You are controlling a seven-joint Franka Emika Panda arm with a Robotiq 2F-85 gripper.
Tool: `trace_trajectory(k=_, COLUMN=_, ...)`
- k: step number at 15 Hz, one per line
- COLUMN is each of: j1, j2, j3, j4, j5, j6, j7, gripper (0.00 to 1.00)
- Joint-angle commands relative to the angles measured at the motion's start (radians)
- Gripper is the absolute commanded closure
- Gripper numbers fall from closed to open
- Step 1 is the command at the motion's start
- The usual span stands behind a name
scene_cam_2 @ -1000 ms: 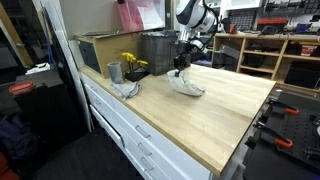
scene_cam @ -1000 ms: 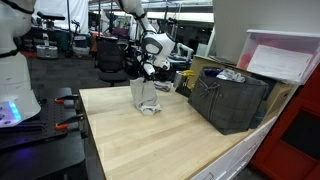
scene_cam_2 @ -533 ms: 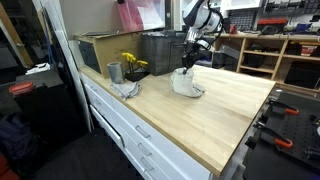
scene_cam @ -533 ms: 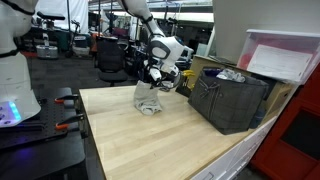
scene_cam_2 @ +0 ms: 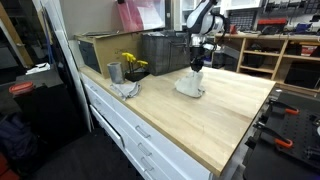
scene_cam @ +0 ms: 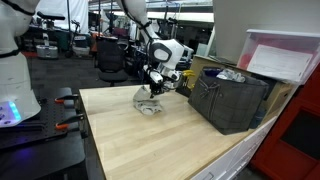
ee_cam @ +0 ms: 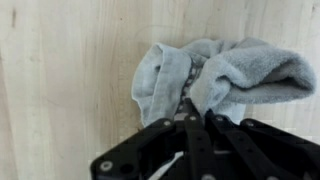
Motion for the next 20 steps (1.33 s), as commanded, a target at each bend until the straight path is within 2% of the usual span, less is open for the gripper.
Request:
trace_trajectory(k=1, j1=0.05, j2=-0.001, j3=-0.049, j4=-0.036, j5=-0.119, j6=0.023, j7=0.089, gripper=0.67)
trace_trajectory(k=2, j1=0.064, j2=0.0, j3=-0.06, j4=-0.042, j5=-0.155, j6=0.029, j7=0.116, gripper=0.62)
trace_trajectory(k=6, j1=0.129, j2=-0.01, j3=-0.096, j4=-0.047, j5=-0.302, j6=0.068, j7=0.217, gripper=0.32)
trace_trajectory(k=10, j1=0.148, j2=-0.03, j3=-0.058, j4=-0.042, j5=-0.31, j6=0.106, j7=0.238, gripper=0.03)
trace_trajectory(k=11, j1=0.146, j2=-0.039, j3=-0.04, j4=-0.043, j5=-0.289, j6=0.105, j7=0.223, gripper=0.0)
trace_trajectory(k=15, j1=0.145, j2=-0.078, j3=0.008, j4=-0.064, j5=-0.237, j6=0.06, j7=0.222, gripper=0.0)
trace_trajectory(k=20, j1=0.169, j2=-0.09, j3=0.003, j4=-0.118, j5=-0.167, j6=0.052, j7=0.356, gripper=0.0)
